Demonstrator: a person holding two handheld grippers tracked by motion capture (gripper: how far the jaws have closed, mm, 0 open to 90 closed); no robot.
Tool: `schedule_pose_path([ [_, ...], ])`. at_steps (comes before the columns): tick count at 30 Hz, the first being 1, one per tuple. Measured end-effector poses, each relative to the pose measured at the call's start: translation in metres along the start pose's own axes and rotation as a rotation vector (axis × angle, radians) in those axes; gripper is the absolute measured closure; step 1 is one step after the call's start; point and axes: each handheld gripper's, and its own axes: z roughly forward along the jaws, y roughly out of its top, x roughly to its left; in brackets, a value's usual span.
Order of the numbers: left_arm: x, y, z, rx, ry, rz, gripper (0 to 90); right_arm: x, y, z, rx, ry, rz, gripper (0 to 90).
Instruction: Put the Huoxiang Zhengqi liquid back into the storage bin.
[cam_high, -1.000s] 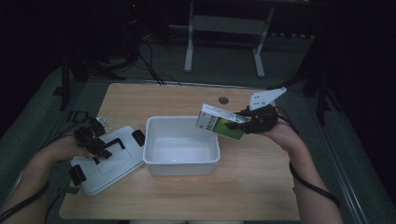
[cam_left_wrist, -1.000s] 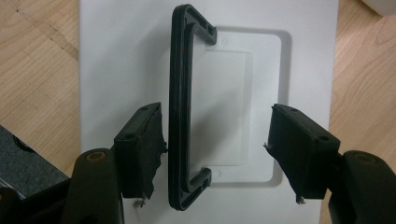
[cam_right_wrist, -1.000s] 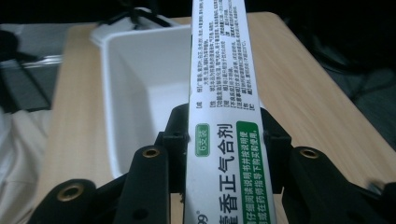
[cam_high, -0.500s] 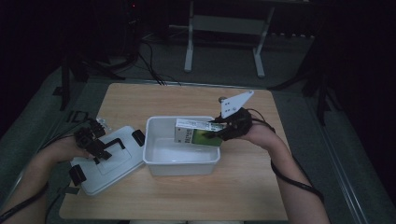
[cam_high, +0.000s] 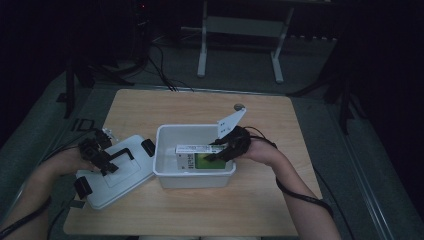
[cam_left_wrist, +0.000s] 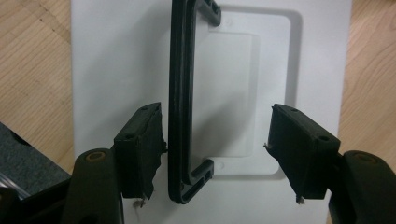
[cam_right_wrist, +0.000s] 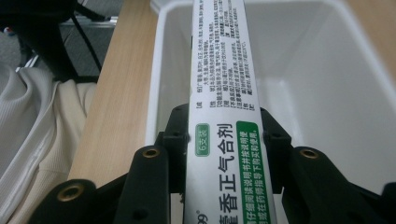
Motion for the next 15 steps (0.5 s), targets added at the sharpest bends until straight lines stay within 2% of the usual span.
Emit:
schedule_pose_path([
  [7, 0.0, -0.001, 0.001, -0.002, -0.005, -0.003, 35.7, -0.005, -0.009, 0.024, 0.074, 0.033, 0.04, 63.6],
  [15, -0.001, 0.001, 0.002, 0.005, -0.004, 0.003, 35.7, -0.007, -0.012, 0.043, 0.146, 0.045, 0.018, 63.5],
])
